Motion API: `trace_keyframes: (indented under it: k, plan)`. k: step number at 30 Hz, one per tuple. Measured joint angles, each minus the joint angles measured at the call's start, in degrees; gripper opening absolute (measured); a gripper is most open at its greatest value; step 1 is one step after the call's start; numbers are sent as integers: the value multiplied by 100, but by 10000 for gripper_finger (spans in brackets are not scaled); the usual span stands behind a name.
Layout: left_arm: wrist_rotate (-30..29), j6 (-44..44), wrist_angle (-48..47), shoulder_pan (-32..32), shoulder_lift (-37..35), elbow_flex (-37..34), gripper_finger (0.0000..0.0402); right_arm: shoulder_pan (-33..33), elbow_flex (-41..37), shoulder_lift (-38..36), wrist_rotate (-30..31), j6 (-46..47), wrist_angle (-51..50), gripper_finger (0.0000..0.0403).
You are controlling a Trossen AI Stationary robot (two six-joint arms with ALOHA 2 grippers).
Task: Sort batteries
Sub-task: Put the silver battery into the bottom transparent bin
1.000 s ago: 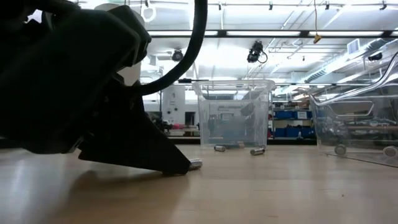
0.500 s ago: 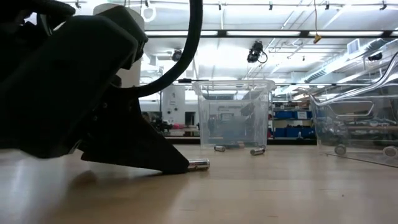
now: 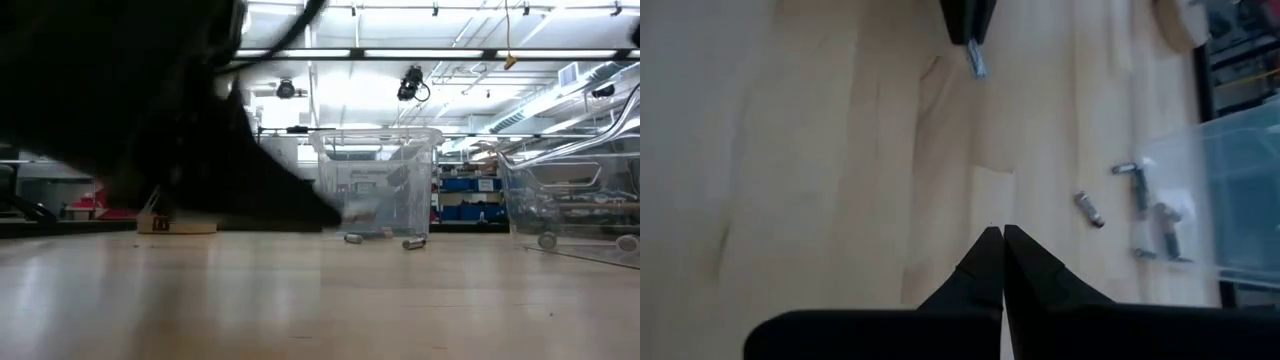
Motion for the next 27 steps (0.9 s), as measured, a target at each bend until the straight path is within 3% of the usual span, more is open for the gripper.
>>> trace_keyframes:
  k: [6,13,19,27]
  plan:
    - [-89,1918,1260,57,-390,9,17,-89,0,-311,498,-252,131,0]
    - [-63,4255,1899,167,-1149,11,17,-185,2,-1012,728,-1016,536,0]
    - [528,5686,1858,527,-1508,11,17,-286,2,-1532,733,-2281,1275,0]
    - [2296,6759,1787,1226,-1510,2,17,-467,2,-1995,715,-3191,1497,0]
